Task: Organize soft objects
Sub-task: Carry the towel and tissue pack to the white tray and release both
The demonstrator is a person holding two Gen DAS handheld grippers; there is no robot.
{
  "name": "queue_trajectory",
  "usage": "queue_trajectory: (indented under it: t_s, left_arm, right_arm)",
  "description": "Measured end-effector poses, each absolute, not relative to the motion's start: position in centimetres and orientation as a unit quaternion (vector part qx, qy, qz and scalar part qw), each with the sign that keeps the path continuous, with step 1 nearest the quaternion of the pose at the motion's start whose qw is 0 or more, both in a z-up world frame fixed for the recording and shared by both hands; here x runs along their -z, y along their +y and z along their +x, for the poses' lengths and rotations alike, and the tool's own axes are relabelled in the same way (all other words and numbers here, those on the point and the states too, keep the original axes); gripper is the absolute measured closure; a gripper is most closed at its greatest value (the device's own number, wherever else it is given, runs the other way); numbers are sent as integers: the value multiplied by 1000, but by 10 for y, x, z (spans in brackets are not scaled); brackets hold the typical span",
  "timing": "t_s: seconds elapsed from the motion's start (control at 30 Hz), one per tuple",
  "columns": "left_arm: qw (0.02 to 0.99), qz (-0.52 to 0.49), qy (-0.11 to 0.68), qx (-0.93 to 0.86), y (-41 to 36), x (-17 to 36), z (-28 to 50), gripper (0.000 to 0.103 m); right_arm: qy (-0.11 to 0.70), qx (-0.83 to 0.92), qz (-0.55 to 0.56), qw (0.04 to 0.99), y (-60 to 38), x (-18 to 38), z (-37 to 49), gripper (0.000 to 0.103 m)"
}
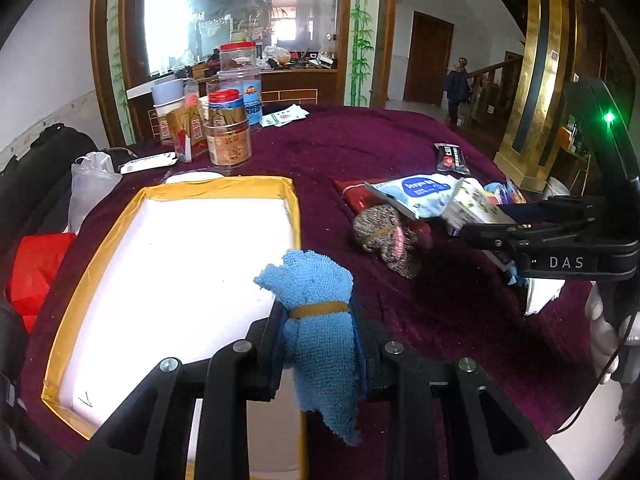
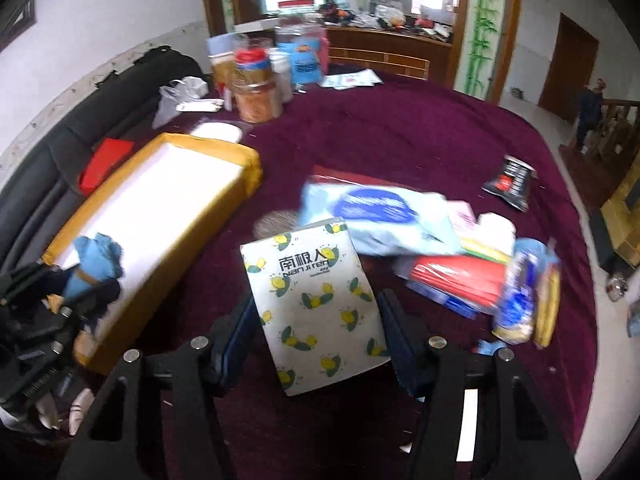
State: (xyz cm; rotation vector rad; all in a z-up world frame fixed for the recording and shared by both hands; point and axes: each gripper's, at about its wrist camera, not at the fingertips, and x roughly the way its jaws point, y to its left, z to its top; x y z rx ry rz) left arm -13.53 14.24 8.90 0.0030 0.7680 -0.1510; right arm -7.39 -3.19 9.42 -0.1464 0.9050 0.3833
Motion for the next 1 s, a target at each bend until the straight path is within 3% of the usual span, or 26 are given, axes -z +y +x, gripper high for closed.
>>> queue_trajectory:
  t_s: [0.33,0.7,0.9,1.0]
  left_arm:
    - [924,-57,377,27,231,-113,-76,74]
    - [885,-155,439,32,263,-59,24,73]
    - [862,-202,465,19,273,-31,45,58]
    - [859,-212,466,18,280,-31,40,46]
  right_arm:
    - [463,-277,69,839,38,-110,-17,43]
    - [530,-227,151,803,98,-52,67,43]
    - [532,-208,139,809,109,-45,75,42]
    - [519,-208,126,819,110,-49,71,39]
